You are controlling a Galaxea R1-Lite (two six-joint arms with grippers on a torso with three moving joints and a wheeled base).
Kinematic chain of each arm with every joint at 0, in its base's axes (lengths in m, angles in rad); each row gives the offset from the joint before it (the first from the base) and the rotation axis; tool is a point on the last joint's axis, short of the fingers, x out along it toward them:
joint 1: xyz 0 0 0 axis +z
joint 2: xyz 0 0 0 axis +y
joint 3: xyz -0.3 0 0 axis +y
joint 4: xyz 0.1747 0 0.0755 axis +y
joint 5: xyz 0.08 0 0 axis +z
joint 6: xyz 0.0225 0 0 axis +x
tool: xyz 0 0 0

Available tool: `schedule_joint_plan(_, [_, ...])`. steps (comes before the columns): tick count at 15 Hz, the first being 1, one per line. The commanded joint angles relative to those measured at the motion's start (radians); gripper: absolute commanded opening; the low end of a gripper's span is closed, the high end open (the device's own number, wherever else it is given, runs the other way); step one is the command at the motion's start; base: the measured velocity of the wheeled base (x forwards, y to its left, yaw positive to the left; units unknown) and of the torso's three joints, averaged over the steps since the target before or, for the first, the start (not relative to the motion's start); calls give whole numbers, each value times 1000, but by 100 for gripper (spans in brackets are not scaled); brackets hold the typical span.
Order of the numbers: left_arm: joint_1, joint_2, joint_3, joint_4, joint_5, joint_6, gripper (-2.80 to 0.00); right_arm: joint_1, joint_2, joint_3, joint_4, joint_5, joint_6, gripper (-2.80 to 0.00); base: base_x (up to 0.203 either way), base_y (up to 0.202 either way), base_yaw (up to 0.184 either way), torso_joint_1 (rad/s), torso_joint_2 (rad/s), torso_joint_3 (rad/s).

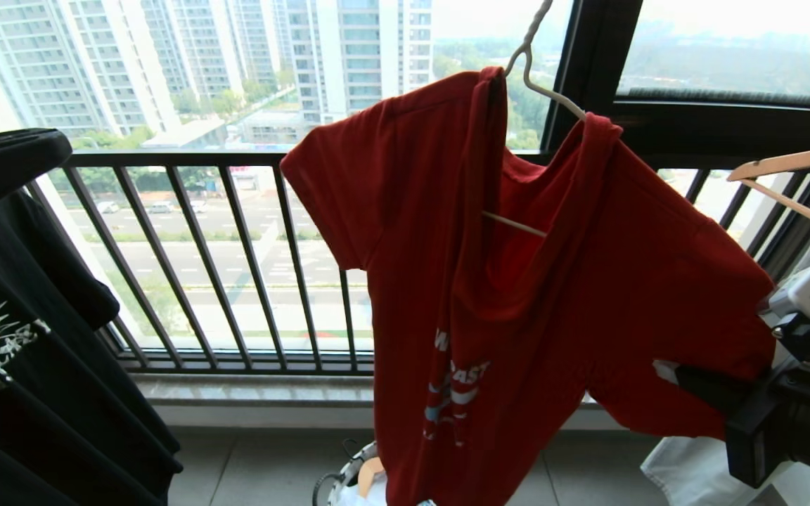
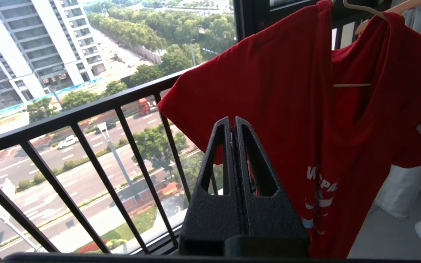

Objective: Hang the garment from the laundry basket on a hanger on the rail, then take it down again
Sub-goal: Take the clothes off the clothes rack

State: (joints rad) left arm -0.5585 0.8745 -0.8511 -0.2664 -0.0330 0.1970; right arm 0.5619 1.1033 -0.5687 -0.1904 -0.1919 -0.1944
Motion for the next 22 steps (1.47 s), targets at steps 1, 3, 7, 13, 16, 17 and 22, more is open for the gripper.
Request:
schedule_joint_plan(1, [0,0,0,-2,-1,1,-280,0,-4,32,-2,-1,-2,-280,0,0,0,0,0,0])
schedule_joint_plan(3, [0,1,0,-2,-1,1,-280,0,-5,43,-3,-1,-2,-280,0,0,0,0,0,0])
schedule_joint_plan(7, [0,0,0,-2,-1,2,-280,-2,-11,84,-3,-1,-4,-280,0,0,0,0,0,0])
schedule_joint_plan(13, [0,-5,0,-2,-1,4,-280,-4,-13,110,0,-7,-31,-280,0,0,0,0,0,0])
schedule_joint_plan(16, [0,-6,0,-2,-1,4,-280,-4,-13,132,0,-11,-45,-280,0,0,0,0,0,0])
schedule_joint_plan(17, [0,-6,0,-2,-1,4,-280,-5,-13,143,0,-18,-59,-280,0,0,0,0,0,0])
schedule_joint_plan(22, [0,-9,0,-2,-1,4,-280,-5,-13,162,0,-34,-79,-280,0,0,0,0,0,0])
